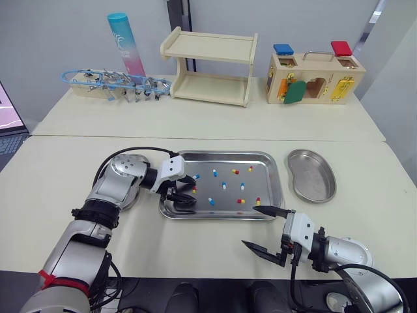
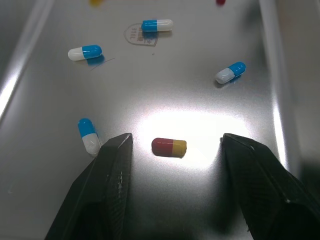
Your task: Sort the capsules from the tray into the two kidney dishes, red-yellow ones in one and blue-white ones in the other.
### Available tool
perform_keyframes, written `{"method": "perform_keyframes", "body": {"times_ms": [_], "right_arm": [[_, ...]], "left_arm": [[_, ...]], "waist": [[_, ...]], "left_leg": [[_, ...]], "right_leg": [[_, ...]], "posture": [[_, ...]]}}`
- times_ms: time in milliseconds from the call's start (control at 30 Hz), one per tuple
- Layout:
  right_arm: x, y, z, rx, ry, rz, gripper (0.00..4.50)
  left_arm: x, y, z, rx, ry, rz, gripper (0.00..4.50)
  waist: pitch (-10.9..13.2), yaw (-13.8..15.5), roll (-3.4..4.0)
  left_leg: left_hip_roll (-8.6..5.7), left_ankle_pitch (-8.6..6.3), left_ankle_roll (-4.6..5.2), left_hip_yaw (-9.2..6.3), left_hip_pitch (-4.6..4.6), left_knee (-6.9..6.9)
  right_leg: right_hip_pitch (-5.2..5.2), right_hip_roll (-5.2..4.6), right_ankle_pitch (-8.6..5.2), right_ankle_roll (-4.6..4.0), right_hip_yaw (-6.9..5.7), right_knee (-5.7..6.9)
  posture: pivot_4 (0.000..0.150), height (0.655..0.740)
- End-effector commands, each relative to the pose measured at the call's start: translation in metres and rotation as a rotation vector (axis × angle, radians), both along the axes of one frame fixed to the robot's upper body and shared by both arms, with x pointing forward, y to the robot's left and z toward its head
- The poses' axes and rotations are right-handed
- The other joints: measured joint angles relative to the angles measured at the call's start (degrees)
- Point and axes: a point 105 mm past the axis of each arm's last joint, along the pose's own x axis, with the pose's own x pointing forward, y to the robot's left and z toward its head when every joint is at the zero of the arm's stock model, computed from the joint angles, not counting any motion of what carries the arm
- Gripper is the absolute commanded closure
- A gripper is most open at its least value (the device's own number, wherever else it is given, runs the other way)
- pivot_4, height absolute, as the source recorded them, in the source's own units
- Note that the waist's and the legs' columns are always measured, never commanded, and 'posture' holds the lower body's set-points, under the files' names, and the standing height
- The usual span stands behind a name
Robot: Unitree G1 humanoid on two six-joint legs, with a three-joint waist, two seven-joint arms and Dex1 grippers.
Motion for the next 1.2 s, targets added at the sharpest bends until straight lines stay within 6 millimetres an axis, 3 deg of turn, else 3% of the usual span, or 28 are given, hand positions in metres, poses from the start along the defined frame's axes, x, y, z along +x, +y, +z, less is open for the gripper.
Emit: {"method": "perform_keyframes", "body": {"times_ms": [33, 267, 367, 633, 800, 1200], "right_arm": [[-0.002, 0.005, 0.012, 0.021, -0.042, 0.026, 0.0], [-0.002, 0.006, 0.012, 0.02, -0.041, 0.026, 0.0], [-0.002, 0.006, 0.012, 0.02, -0.04, 0.026, 0.0], [-0.002, 0.006, 0.012, 0.018, -0.038, 0.026, 0.0], [-0.001, 0.007, 0.013, 0.02, -0.04, 0.029, 0.0], [0.001, 0.009, 0.013, 0.027, -0.044, 0.032, 0.0]], "left_arm": [[-0.004, 0.0, -0.01, 0.039, 0.022, -0.003, 1.55], [-0.005, -0.002, -0.012, 0.047, 0.022, -0.012, 1.55], [-0.005, -0.004, -0.013, 0.048, 0.017, -0.018, 2.1], [-0.007, -0.003, -0.018, 0.063, 0.005, -0.024, 4.47], [-0.006, -0.001, -0.014, 0.05, -0.004, -0.013, 4.47], [-0.003, 0.0, 0.03, -0.066, -0.063, 0.032, 4.47]], "waist": [[0.0, 0.0, 0.0], [0.0, 0.0, 0.0], [0.0, 0.1, 0.0], [0.0, 0.1, 0.0], [-0.1, 0.0, 0.02], [0.0, 0.0, -0.01]], "left_leg": [[0.0, 0.0, 0.0, 0.0, 0.0, 0.0], [0.0, 0.0, 0.0, 0.0, 0.0, 0.01], [0.0, 0.0, 0.0, 0.0, 0.0, 0.01], [0.0, 0.0, 0.0, 0.0, 0.02, 0.02], [0.0, 0.0, 0.0, -0.01, 0.04, 0.02], [0.0, 0.0, 0.0, -0.02, -0.02, 0.02]], "right_leg": [[0.0, 0.0, 0.0, 0.0, 0.0, 0.0], [0.01, 0.0, 0.0, 0.0, 0.0, 0.0], [0.01, 0.0, 0.0, 0.0, 0.0, 0.0], [0.03, 0.0, 0.0, 0.01, 0.0, 0.0], [0.05, 0.0, 0.0, 0.01, 0.0, 0.0], [0.0, 0.0, 0.0, 0.01, -0.01, 0.0]], "posture": [[0.15, 0.74], [0.15, 0.74], [0.15, 0.74], [0.15, 0.74], [0.15, 0.74], [0.15, 0.74]]}}
